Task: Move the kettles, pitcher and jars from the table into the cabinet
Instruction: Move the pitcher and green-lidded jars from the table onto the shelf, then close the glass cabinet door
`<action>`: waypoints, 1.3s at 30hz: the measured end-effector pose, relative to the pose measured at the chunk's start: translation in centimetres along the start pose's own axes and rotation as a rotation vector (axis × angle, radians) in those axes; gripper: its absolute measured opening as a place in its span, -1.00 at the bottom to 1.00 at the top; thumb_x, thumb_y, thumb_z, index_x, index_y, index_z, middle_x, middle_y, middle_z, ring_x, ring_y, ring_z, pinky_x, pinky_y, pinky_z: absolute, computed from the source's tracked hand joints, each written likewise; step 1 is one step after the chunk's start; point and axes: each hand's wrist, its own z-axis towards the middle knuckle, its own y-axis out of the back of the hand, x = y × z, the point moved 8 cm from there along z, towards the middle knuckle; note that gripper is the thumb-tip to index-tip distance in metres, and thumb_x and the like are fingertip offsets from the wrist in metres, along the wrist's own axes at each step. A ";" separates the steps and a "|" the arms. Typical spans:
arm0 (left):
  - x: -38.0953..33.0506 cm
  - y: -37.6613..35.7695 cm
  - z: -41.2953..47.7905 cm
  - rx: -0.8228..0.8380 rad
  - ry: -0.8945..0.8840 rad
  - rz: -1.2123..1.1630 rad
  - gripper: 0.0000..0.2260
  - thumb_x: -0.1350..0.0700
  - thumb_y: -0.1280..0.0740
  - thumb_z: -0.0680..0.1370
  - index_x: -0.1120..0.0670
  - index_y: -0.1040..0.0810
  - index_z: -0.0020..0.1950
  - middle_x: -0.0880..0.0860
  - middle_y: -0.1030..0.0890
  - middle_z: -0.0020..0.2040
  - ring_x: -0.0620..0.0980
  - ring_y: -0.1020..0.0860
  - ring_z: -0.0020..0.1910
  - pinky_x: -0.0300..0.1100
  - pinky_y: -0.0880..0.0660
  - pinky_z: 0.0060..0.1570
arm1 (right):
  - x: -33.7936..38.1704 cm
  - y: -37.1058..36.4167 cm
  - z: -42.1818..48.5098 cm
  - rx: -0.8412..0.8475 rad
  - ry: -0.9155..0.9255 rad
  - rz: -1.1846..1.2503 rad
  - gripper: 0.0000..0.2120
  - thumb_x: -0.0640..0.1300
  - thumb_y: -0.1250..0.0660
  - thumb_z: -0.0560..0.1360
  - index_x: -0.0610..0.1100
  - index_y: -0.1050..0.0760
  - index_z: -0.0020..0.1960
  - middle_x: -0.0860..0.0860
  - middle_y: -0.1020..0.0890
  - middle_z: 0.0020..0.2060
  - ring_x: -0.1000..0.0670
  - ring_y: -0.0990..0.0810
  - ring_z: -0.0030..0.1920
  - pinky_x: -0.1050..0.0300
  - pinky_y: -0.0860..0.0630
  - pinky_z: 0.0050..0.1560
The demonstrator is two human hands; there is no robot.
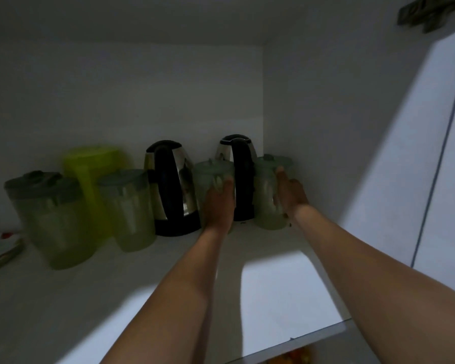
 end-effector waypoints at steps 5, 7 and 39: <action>-0.8 1.0 -3.3 0.064 0.096 0.168 -0.30 -0.33 -0.34 0.46 0.14 -0.46 0.41 0.08 -0.53 0.27 0.15 -0.47 0.38 -0.20 -0.39 0.17 | 0.5 2.2 -2.5 -0.022 -0.064 -0.111 -0.13 0.35 -0.08 0.56 -0.32 -0.08 0.54 -0.27 -0.40 0.43 -0.26 -0.46 0.35 -0.06 -0.43 0.31; -0.1 1.7 -4.2 0.028 0.152 0.345 -0.28 -0.26 -0.32 0.52 0.23 -0.34 0.49 0.17 -0.45 0.43 0.18 -0.42 0.42 -0.17 -0.36 0.16 | 0.7 3.5 -3.6 -0.059 -0.036 -0.169 -0.25 0.27 -0.08 0.60 -0.32 -0.13 0.48 -0.31 -0.42 0.39 -0.28 -0.46 0.33 -0.03 -0.42 0.24; -18.5 8.4 -49.4 0.215 -0.431 1.071 -0.46 -0.11 -0.01 0.68 0.13 -0.08 0.60 0.16 -0.10 0.62 0.13 -0.06 0.60 0.25 0.02 0.51 | 7.8 22.8 -49.0 -0.110 0.511 -0.831 -0.38 0.22 -0.04 0.62 -0.17 -0.18 0.52 -0.15 -0.28 0.51 -0.23 -0.29 0.47 -0.27 -0.31 0.40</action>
